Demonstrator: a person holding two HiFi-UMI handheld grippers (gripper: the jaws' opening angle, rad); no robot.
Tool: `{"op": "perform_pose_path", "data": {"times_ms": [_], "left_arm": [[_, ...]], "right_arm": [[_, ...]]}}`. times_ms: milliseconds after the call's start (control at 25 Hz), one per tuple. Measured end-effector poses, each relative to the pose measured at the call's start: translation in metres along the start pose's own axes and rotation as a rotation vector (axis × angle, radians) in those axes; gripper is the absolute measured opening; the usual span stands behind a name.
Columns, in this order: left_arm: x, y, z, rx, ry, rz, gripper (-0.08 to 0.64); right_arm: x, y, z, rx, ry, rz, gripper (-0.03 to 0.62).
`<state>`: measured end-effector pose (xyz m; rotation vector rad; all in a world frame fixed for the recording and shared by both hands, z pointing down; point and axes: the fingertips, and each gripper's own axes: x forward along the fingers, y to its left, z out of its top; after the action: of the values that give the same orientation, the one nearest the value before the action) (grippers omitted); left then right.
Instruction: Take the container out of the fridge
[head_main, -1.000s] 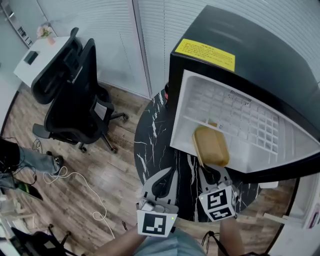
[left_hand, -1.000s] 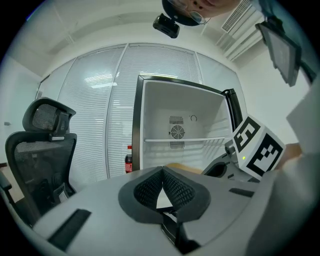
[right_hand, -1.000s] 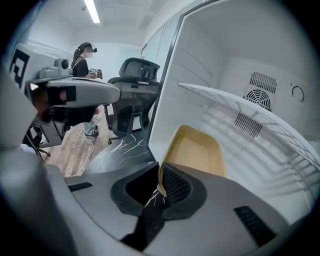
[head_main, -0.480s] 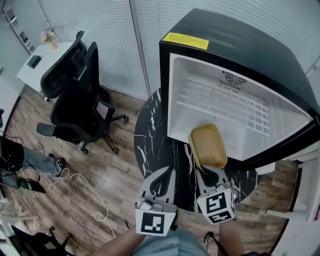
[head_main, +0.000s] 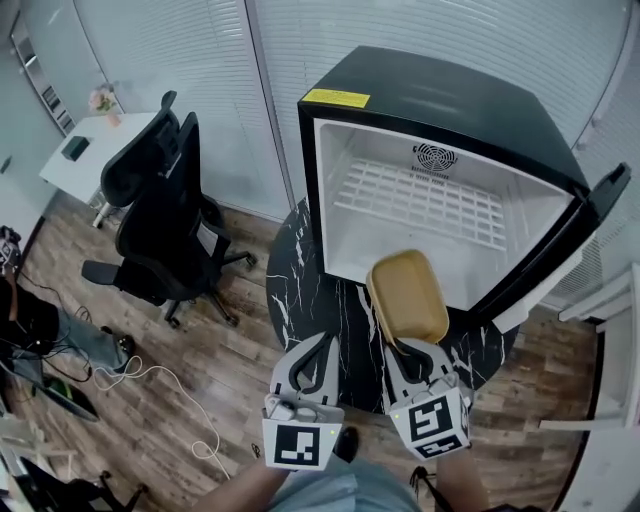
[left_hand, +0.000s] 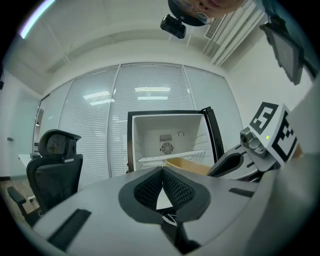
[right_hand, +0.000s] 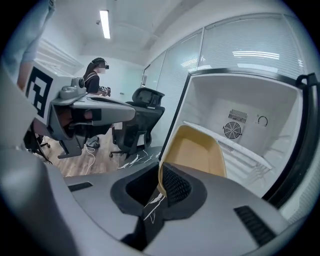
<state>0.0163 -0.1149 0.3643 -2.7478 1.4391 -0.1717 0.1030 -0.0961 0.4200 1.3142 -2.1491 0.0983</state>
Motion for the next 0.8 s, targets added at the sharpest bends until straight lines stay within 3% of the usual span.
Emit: {"op": "perform_pose_path", "data": {"times_ms": [280, 560, 800], "left_arm": [[-0.023, -0.011, 0.035, 0.045, -0.085, 0.017, 0.014], [-0.042, -0.018, 0.07, 0.042, -0.146, 0.032, 0.014], [-0.049, -0.02, 0.107, 0.1, -0.224, 0.038, 0.014]], "right_arm": [[-0.041, 0.006, 0.022, -0.033, -0.096, -0.029, 0.04], [-0.081, 0.004, 0.057, -0.024, -0.212, -0.052, 0.04], [-0.114, -0.003, 0.094, -0.049, -0.33, -0.094, 0.04]]}}
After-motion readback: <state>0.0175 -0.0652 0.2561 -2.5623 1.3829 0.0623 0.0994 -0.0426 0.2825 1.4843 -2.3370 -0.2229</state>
